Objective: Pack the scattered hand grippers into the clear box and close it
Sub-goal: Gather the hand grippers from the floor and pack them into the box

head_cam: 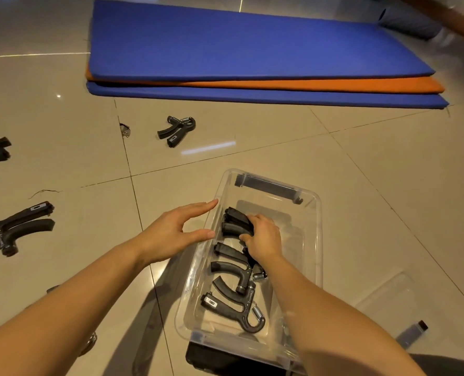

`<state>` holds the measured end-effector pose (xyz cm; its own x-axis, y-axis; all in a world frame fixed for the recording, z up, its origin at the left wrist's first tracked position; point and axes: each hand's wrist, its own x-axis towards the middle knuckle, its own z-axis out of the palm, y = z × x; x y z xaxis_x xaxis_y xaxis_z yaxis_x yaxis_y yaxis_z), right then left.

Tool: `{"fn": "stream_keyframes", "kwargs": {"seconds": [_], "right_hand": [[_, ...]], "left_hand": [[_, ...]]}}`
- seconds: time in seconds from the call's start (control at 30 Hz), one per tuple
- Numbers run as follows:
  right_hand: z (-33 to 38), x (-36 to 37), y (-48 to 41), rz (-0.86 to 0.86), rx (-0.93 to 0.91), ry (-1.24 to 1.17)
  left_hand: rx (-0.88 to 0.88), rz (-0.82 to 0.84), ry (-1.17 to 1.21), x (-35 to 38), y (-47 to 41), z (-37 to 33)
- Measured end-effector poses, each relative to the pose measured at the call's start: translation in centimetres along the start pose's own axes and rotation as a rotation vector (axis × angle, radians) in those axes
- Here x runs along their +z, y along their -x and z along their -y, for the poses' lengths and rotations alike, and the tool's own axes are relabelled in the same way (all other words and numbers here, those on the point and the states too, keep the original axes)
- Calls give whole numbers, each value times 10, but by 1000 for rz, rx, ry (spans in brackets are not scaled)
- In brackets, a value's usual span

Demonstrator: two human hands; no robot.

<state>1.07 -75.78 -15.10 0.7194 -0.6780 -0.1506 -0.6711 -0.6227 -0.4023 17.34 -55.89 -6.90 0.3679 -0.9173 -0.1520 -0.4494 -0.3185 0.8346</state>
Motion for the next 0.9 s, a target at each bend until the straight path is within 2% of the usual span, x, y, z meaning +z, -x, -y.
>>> {"fn": "stream_keyframes", "kwargs": {"seconds": [0.33, 0.47, 0.57, 0.7, 0.9], "right_hand": [[-7, -5, -4, 47, 15, 66], [1, -19, 0, 57, 48, 78], [14, -41, 10, 11, 52, 22], [44, -78, 22, -101, 17, -115], [120, -108, 43, -203, -148, -289]], "left_hand": [[-1, -14, -34, 2, 2, -2], [22, -53, -153, 0, 3, -6], [17, -105, -274, 1, 7, -15], [-17, -212, -268, 0, 29, -23], [-175, -307, -397, -46, 96, -29]]}}
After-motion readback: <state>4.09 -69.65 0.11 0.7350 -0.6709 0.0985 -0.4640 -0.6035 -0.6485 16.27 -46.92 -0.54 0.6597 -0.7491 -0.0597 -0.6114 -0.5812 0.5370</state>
